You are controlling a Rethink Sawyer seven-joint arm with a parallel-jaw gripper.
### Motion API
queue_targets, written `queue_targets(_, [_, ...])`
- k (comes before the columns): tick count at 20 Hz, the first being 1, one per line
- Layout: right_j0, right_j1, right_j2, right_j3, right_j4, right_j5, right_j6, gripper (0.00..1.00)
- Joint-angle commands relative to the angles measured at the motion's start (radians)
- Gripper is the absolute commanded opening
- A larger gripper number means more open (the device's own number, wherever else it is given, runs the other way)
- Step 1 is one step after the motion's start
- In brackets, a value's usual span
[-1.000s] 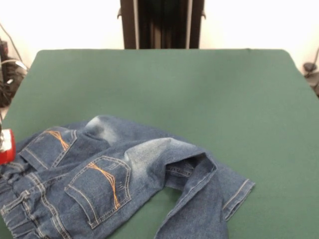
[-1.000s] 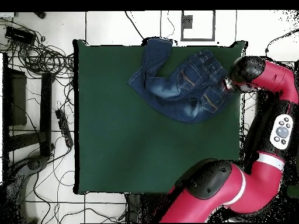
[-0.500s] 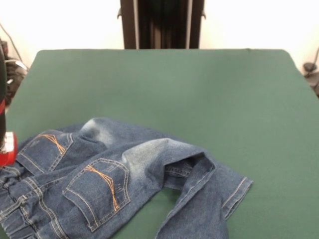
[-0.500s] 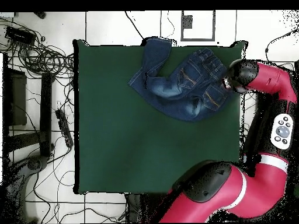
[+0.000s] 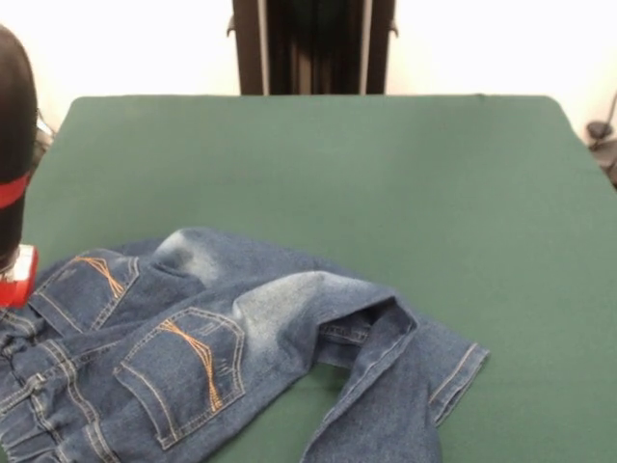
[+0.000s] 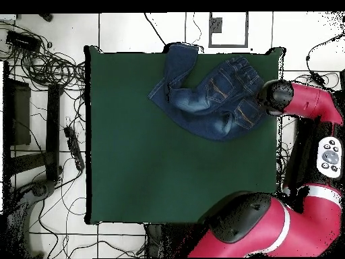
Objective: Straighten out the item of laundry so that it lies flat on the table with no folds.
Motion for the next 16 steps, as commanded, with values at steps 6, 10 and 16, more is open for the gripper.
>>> queue_targets(6, [0.064, -0.056, -0.147, 0.452, 0.032, -0.276, 0.566, 0.00])
queue_targets(10, [0.076, -0.064, -0.187, 0.512, 0.051, -0.327, 0.633, 0.00])
queue_targets(16, [0.081, -0.115, -0.228, 0.630, 0.057, -0.389, 0.641, 0.00])
